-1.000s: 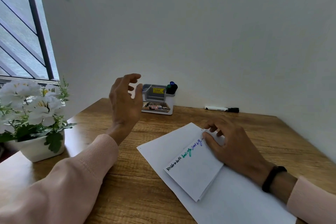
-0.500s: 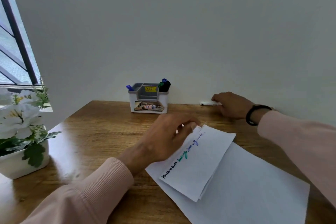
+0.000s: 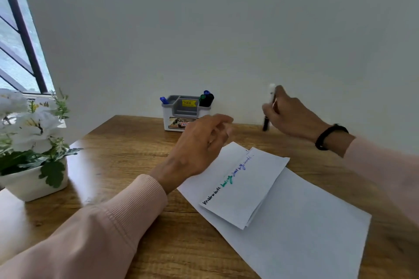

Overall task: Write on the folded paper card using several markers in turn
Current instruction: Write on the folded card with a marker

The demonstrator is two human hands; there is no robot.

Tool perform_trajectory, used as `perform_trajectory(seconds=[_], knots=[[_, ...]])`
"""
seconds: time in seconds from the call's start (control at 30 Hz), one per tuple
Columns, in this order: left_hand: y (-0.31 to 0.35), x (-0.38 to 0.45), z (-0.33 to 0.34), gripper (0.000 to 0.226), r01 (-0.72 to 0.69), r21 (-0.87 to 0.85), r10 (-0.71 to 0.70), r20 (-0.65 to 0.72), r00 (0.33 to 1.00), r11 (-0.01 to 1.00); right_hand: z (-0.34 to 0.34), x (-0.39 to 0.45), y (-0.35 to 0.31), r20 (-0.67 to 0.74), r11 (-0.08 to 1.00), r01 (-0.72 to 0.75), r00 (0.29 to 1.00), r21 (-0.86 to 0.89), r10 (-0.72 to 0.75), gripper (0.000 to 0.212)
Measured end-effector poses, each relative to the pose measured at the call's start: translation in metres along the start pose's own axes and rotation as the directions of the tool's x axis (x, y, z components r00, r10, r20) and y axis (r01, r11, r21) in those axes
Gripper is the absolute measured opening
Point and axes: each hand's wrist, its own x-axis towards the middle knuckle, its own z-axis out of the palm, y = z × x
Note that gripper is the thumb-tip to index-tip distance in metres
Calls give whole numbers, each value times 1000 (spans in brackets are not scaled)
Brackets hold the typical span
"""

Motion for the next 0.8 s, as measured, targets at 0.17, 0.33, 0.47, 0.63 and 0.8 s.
perform_trajectory(seconds=[0.17,0.33,0.47,0.63,0.8], knots=[[15,-4,-2,47,-155,201,127,146,981,967,-10,-54,-70,-108,830,148,988,537,-106,24],[19,-5,-11,26,-251,292,195,207,959,923,15,-87,-71,13,746,101,989,658,-145,18],[20,-6,-13,38,-295,272,219,278,936,916,24,-94,-67,-66,755,139,990,640,-126,20],[23,-4,-12,37,-359,224,285,304,909,906,31,-101,-65,-73,705,111,994,701,-84,17],[23,-4,-12,13,-344,201,260,353,899,917,24,-98,-63,122,625,-53,990,779,-69,24]])
